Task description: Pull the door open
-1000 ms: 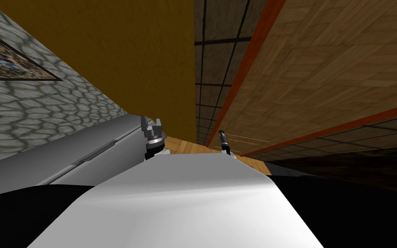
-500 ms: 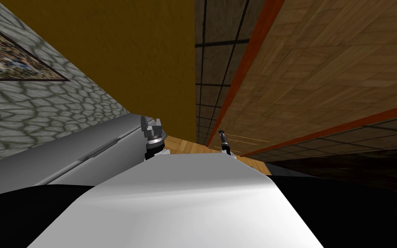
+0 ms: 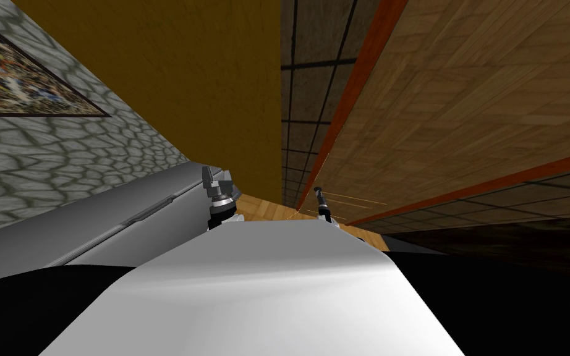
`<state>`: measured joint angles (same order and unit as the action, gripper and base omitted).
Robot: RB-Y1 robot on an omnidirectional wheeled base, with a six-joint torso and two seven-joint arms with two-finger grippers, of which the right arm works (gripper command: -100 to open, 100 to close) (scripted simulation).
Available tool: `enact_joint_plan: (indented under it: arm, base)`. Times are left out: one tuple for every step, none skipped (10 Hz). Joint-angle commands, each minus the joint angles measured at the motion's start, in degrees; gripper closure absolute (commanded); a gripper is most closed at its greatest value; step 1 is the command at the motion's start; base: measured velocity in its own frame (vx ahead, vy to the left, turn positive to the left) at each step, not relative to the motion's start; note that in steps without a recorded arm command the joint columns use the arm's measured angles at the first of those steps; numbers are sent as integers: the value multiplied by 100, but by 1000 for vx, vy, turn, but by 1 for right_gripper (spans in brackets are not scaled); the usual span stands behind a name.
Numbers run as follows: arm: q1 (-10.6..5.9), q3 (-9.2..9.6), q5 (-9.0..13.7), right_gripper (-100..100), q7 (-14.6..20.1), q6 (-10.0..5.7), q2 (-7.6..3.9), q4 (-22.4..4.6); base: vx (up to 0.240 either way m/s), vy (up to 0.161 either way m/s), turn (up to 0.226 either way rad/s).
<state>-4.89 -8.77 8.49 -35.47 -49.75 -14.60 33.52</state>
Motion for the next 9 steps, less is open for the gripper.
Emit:
enact_joint_plan:
  arm:
    - [28, 54, 4, 100, 167, 44, 63, 24]
    - [27, 71, 51, 100, 400, 44, 58, 23]
    - [26, 88, 99, 100, 541, 45, 52, 22]
    - [26, 88, 99, 100, 638, 45, 52, 22]
    - [24, 105, 146, 100, 832, 46, 47, 21]
    - [24, 105, 146, 100, 873, 46, 47, 21]
    - [23, 122, 193, 100, 1106, 47, 42, 19]
    - [22, 139, 240, 100, 1249, 47, 37, 18]
    - [22, 139, 240, 100, 1345, 47, 37, 18]
  base:
    - [-26, -11, 25]
    - [-30, -8, 55]
    - [-42, -21, 49]
    - [-36, -14, 22]
    - [-32, -13, 31]
    - [-20, -9, 27]
    - [-25, -10, 42]
    - [-42, -18, 59]
    - [-38, -18, 40]
